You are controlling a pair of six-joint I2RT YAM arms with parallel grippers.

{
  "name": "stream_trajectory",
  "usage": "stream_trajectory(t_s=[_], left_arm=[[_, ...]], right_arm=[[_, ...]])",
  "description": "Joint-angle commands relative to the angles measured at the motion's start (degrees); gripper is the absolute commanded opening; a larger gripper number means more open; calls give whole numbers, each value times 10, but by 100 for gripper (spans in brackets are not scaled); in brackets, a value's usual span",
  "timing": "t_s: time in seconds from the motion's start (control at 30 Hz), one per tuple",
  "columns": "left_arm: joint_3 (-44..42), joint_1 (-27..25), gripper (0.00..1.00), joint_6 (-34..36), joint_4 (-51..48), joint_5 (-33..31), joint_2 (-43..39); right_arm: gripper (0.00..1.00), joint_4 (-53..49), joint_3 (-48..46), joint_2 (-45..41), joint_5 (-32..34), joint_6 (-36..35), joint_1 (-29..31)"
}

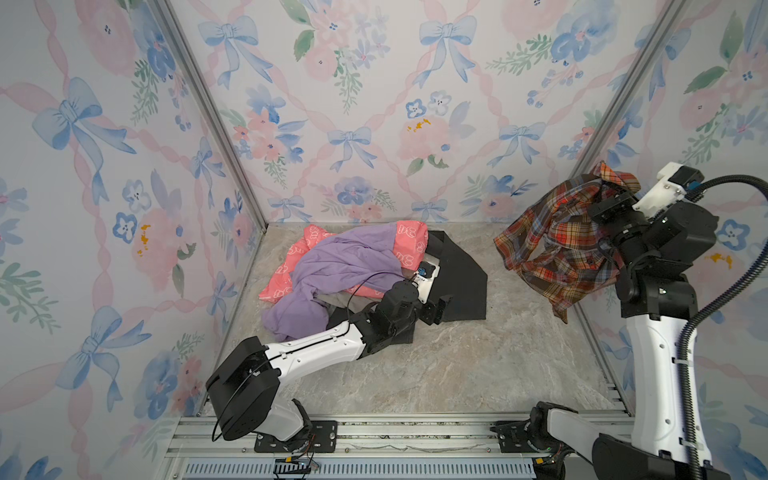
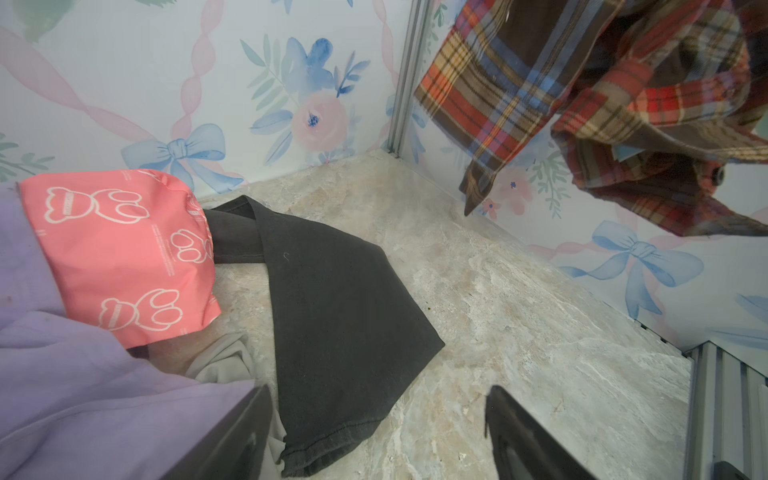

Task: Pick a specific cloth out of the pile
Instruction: 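Carry plaid shirt away from pile and lower it with right gripper, then lower the plaid shirt onto the table corner farthest from the robot with right gripper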

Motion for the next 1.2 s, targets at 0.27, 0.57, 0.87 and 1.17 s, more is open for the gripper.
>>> stream_trajectory(t_s=[0.27, 0.57, 0.87, 1.17], left_arm=[[31, -14, 81, -7, 26, -4, 42], [31, -13, 80, -9, 28, -11, 62], [50, 6, 80, -9, 29, -8, 91], [81, 42, 79, -18, 29, 5, 120]], right_arm=[[0, 27, -87, 5, -3, -13, -58], [0, 85, -50, 86, 1, 23, -47], [0, 127, 140, 255, 0, 37, 2], [0, 53, 473, 430, 17, 35, 41]])
